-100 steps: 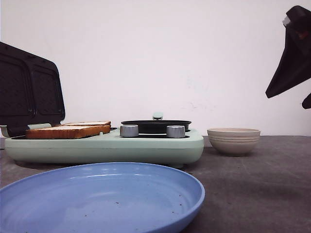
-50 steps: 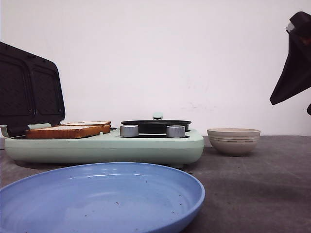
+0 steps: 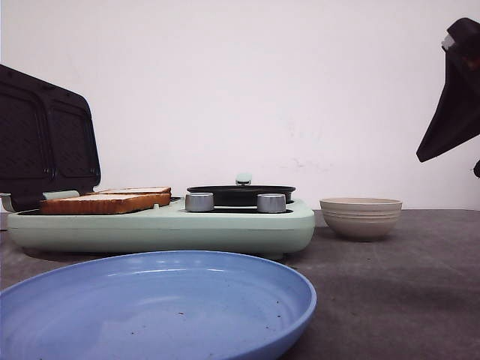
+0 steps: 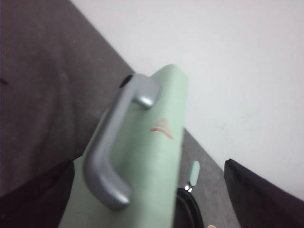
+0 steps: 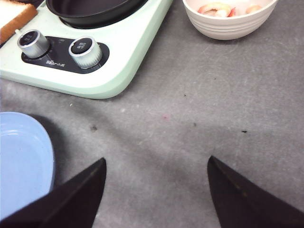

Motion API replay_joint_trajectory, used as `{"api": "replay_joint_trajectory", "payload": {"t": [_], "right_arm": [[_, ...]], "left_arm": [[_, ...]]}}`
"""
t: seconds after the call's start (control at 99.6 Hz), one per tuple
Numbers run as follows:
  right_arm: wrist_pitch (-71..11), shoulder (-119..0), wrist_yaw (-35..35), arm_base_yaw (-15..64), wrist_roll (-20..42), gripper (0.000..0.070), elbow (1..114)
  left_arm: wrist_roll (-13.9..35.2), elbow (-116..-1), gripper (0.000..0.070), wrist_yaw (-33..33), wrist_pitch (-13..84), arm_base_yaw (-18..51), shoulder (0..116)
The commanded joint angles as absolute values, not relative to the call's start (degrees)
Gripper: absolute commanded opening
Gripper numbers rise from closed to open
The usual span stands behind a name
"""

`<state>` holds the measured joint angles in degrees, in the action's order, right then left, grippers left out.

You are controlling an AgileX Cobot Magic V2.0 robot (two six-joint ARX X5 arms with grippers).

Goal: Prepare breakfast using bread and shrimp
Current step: 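Move the left gripper to the press lid handle and grasp it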

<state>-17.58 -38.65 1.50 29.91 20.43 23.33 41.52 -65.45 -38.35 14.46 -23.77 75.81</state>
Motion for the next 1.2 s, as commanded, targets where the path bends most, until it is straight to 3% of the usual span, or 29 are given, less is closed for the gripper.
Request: {"api": "replay_joint_trajectory", "payload": {"t": [0.0,0.381,0.723,1.194], "right_arm": [[-17.12,-38.83,1.5,30.24,20.6,0.0415,23.22],[-16.73,-38.83,1.5,30.24,20.62,0.0415,23.22],[-16.71,-38.83,1.54,30.24,20.64,0.0415,23.22],[-16.75,-38.83,1.52,30.24,21.69,0.0415,23.22]], "left_arm": [[41.39,-66.28,0.0557,-39.77,13.67,-24.16,77.73],[42.44,-66.28,0.0528,-44.03,10.83,-23.99,84.68],[40.25,-66.28,0.0,-44.03,10.35,-23.88,85.38],[36.56,-66.28,0.0001,-43.99,10.72,-20.36,85.47]]}}
